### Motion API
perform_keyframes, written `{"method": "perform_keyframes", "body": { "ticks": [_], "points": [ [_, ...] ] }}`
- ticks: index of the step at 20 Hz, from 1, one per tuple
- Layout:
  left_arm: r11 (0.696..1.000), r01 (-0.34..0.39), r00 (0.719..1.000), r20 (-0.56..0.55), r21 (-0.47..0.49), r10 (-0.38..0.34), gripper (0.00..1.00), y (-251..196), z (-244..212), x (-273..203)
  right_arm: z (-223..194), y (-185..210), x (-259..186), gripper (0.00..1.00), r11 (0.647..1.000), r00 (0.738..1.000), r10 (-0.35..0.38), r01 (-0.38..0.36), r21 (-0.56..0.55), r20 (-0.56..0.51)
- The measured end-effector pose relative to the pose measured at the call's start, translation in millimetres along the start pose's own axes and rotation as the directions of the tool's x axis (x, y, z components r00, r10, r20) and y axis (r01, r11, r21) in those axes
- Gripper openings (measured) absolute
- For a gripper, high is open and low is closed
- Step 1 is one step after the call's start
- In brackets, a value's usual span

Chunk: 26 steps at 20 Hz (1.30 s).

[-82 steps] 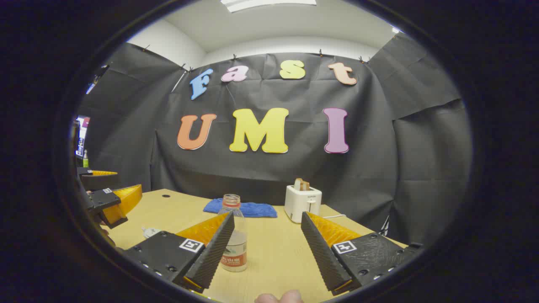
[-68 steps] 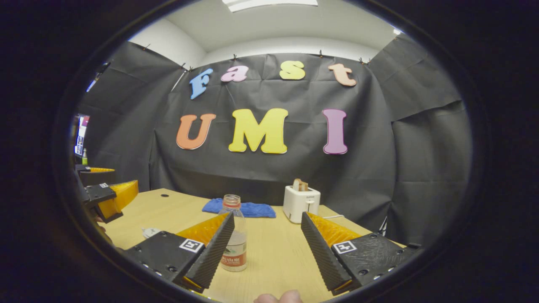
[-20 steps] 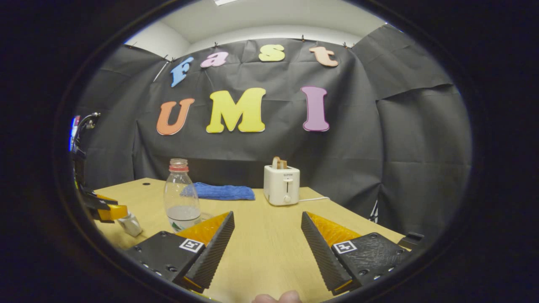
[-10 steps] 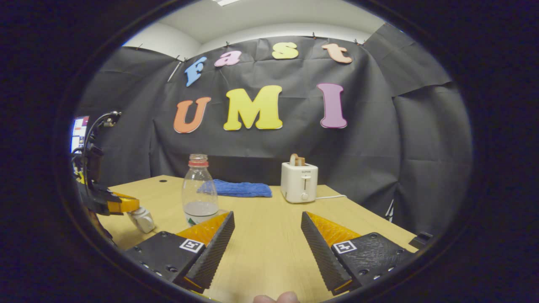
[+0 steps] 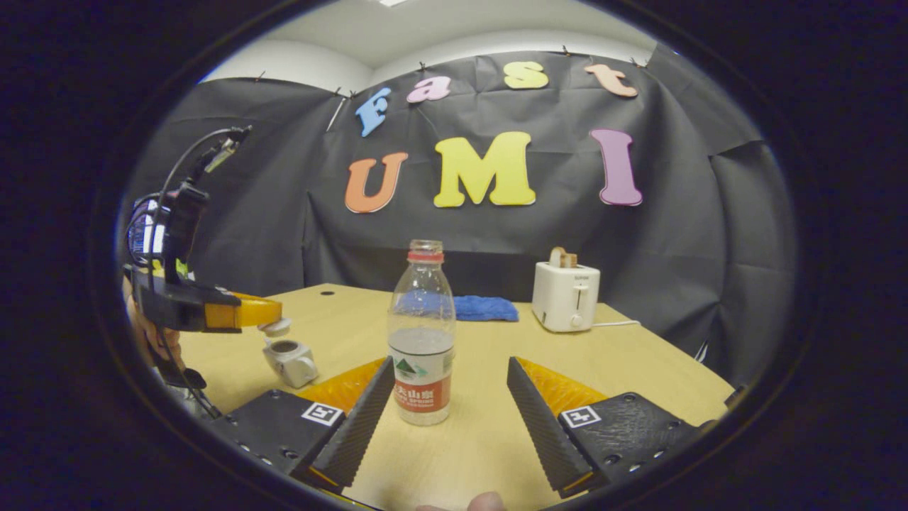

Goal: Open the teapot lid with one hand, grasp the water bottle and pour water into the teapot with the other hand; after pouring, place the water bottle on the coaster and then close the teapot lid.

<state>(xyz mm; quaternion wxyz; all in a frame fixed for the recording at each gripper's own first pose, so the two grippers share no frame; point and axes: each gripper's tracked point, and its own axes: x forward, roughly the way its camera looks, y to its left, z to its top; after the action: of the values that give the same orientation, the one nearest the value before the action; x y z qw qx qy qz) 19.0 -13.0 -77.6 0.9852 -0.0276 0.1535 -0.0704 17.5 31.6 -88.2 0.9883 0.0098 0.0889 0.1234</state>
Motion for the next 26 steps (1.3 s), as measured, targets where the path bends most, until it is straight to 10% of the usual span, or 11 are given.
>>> {"method": "perform_keyframes", "body": {
  "ticks": [12, 18, 26],
  "points": [
    [0.999, -0.02, 0.998, 0.065, -0.037, 0.022, 0.03, 23, 8, -30, -6, 24, 55, 0.98, 1.0, 0.998, 0.011, -0.01, 0.023, -0.062],
    [0.998, -0.029, 0.997, 0.071, -0.048, 0.032, 0.03, 34, 5, -34, -5, 26, 57, 0.75, 1.0, 0.998, -0.004, 0.005, 0.014, -0.07],
    [0.997, -0.028, 0.996, 0.082, -0.072, 0.034, 0.03, 50, 5, -34, 27, 29, 61, 0.7, 0.955, 1.0, -0.025, 0.02, -0.296, -0.014]
  ]
}}
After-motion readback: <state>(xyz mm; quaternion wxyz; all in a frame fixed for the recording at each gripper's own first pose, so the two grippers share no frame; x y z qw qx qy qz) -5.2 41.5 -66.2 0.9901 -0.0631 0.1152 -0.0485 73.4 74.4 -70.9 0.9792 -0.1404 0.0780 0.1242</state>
